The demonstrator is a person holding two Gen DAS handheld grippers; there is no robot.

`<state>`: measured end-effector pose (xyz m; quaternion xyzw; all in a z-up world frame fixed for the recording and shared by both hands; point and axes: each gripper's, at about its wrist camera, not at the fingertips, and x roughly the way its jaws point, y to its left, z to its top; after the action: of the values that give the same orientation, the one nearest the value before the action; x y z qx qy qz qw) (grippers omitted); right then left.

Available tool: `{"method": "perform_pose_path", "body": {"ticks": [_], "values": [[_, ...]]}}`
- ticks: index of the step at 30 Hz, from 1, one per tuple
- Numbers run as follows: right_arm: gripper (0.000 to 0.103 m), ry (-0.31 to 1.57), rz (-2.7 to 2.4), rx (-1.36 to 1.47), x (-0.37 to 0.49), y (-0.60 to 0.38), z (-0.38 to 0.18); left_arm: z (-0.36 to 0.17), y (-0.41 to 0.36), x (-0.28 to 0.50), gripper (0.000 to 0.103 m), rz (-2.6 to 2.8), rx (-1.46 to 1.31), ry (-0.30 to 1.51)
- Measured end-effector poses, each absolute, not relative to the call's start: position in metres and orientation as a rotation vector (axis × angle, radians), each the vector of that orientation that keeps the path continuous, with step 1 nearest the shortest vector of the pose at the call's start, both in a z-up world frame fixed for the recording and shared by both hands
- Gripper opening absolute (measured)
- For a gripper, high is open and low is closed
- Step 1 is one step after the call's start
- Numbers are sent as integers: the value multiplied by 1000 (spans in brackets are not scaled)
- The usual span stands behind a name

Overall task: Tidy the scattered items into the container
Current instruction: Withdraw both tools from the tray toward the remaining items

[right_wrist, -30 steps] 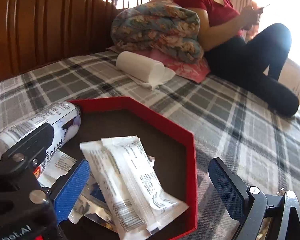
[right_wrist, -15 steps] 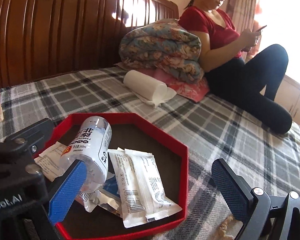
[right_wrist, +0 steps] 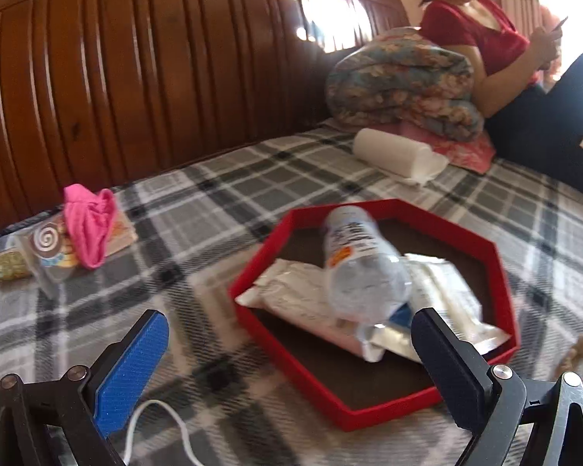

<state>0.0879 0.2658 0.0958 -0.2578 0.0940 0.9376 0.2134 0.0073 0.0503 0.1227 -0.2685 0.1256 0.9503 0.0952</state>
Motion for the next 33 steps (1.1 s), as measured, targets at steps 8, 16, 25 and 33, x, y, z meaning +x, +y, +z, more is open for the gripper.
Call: {"method": "perform_pose_path", "body": {"ticks": [8,16,25,33], "values": [[103,342,2750,-777,28,205,78,76,-12,-20,103,2865,-870,404],[103,22,2649,-1238,-64,174,-3,3,-27,-66,103,2838,-1105,490],[103,199,2750,-1171,-71,199,21,0,-24,-63,103,2861,-1079,531],[103,194,2860,-968,-171,208,70,0,-26,-61,103,2863,-1070,485]]}}
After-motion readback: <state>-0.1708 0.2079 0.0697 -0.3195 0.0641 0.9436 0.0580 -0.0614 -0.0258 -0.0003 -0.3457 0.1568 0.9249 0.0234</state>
